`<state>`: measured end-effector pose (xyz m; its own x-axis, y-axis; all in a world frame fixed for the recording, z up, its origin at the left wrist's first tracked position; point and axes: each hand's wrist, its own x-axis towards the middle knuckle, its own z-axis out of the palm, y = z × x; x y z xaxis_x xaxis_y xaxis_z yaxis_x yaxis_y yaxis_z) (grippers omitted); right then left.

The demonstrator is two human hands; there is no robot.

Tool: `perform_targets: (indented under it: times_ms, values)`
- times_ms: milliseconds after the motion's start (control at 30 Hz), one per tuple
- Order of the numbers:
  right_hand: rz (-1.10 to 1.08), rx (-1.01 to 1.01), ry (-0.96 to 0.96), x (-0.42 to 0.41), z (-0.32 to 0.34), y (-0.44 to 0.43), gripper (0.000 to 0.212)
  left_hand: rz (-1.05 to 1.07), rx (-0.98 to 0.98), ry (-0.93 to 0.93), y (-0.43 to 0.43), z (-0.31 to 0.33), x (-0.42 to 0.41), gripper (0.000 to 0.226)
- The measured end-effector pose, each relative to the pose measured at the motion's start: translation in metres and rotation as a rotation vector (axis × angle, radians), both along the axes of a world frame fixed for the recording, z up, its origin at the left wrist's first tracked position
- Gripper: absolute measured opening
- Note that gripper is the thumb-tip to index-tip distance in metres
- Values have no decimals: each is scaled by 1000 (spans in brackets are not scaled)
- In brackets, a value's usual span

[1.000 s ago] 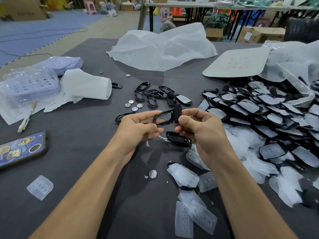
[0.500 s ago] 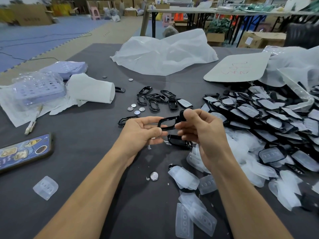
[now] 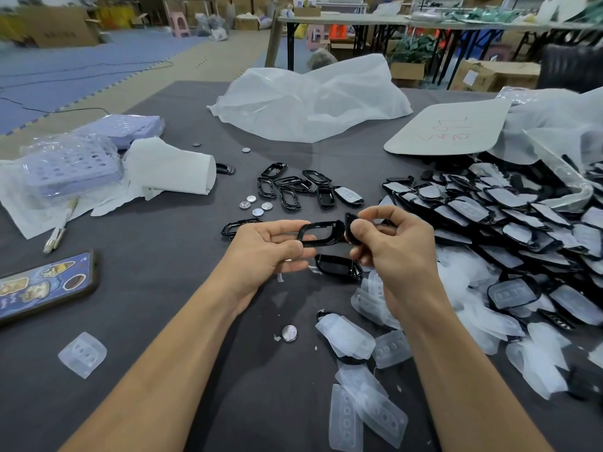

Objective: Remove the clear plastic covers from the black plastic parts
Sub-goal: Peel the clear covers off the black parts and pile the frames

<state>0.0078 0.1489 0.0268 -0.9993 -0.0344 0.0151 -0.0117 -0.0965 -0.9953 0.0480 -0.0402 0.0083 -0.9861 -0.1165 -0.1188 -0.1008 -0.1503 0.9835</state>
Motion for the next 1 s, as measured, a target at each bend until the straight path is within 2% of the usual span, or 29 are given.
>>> perform_targets:
  times_ms: [200,500,667,867,1000]
  values:
    - [-3,26,56,0,-2,-2,30,-5,7,5,-2,-2,0,33]
    - [-20,98,100,-1,-3,-2,23,29,55,7,1,1,0,32]
    - [-33,296,215,2,-5,-7,20,-3,6,29,3,2,2,23]
    - [-69,430,277,6,-6,-11,23,-57,-4,64,5,4,5,34]
    - [-95,490,268,9,-6,-13,16,-54,-52,93,4,3,6,46]
